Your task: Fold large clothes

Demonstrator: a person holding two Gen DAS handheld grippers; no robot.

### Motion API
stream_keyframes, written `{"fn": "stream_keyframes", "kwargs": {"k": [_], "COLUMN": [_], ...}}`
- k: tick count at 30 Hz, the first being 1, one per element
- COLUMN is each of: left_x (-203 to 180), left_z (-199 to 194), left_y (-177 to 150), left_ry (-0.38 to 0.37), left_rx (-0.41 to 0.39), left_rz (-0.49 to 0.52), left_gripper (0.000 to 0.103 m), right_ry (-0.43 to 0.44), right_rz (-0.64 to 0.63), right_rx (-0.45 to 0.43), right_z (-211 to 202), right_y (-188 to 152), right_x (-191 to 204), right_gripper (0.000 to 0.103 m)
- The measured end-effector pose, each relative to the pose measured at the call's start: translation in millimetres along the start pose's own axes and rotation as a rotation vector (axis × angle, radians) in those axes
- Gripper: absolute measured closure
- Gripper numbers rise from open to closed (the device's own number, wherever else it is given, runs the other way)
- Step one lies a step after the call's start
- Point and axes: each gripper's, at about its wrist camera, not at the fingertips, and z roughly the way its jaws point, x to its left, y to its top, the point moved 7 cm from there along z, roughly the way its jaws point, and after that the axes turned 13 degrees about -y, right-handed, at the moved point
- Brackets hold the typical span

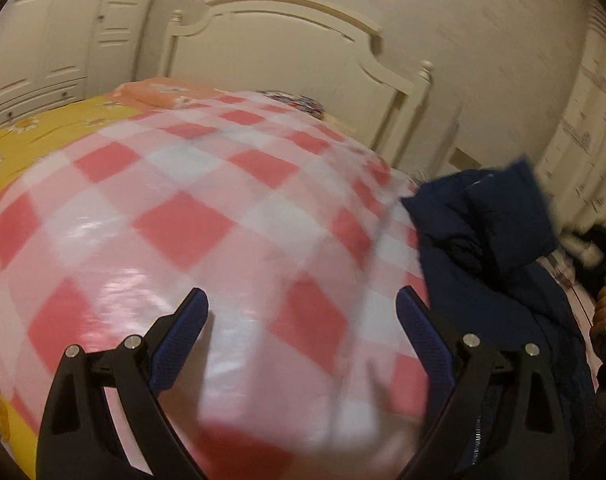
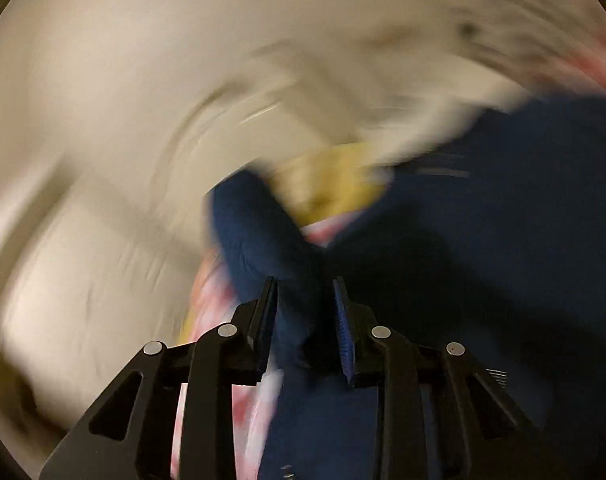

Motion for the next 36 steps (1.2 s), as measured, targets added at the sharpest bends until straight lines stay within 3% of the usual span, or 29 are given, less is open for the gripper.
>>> {"fn": "stream_keyframes", "kwargs": {"k": [2,4,6,7,11,14,18,23,24,25,26,28,30,32,36], "left_x": [-18.5,-42.6,-65.5,-80.4,-111.4,-127.5,-132.2,-124.5,-120.3,-116.7,-112.1,-103.3,-95.4,-95.7,-100.7], "left_z": [12.4,27.4,45.9,62.0,129.8,172.5,205.2,217.8,217.2,218.3,219.9,223.8,226.2,226.8,225.5], "left_y": [1.0,5.6,12.3,17.3,36.0,51.7,54.4,41.3,42.1,42.3,41.7,39.9,38.7,38.0,38.2], "left_ry": [-0.032,-0.066,-0.081,-0.077,0.029,0.046,0.092,0.067,0.041,0.029,0.012,-0.017,-0.037,-0.038,-0.009], "left_rx": [0.025,0.05,0.075,0.098,0.201,0.198,0.176,0.158,0.152,0.154,0.162,0.18,0.189,0.191,0.186], "left_rz": [0.034,0.091,0.151,0.19,0.236,0.192,0.152,0.116,0.086,0.067,0.039,-0.02,-0.069,-0.072,-0.04], "left_gripper": [0.005,0.003,0.003,0.003,0.003,0.003,0.003,0.003,0.003,0.003,0.003,0.002,0.002,0.002,0.002], "right_ry": [-0.053,-0.099,-0.162,-0.176,-0.211,-0.297,-0.369,-0.478,-0.483,-0.495,-0.492,-0.411,-0.245,-0.094,0.037], "right_rz": [0.124,0.078,-0.023,-0.057,-0.362,-0.767,-1.217,-1.532,-1.568,-1.598,-1.604,-1.485,-1.289,-1.036,-0.567], "right_rx": [0.059,0.019,-0.026,-0.031,-0.082,-0.165,-0.172,-0.199,-0.198,-0.197,-0.184,-0.123,-0.081,-0.072,-0.171], "right_z": [-7.2,-22.1,-33.5,-33.9,-29.8,-15.5,26.1,85.5,94.4,103.7,108.3,108.6,88.6,60.1,5.4], "right_y": [13.6,18.0,17.7,14.8,-21.7,-57.6,-120.5,-147.6,-149.3,-148.7,-147.4,-131.0,-106.7,-69.5,12.0], "right_x": [-59.9,-77.7,-77.9,-73.8,-21.2,31.4,69.4,74.5,74.2,73.3,73.1,76.4,79.8,76.7,31.7], "right_gripper": [0.069,0.065,0.031,0.004,0.004,0.004,0.004,0.005,0.008,0.018,0.029,0.045,0.065,0.074,0.079]}}
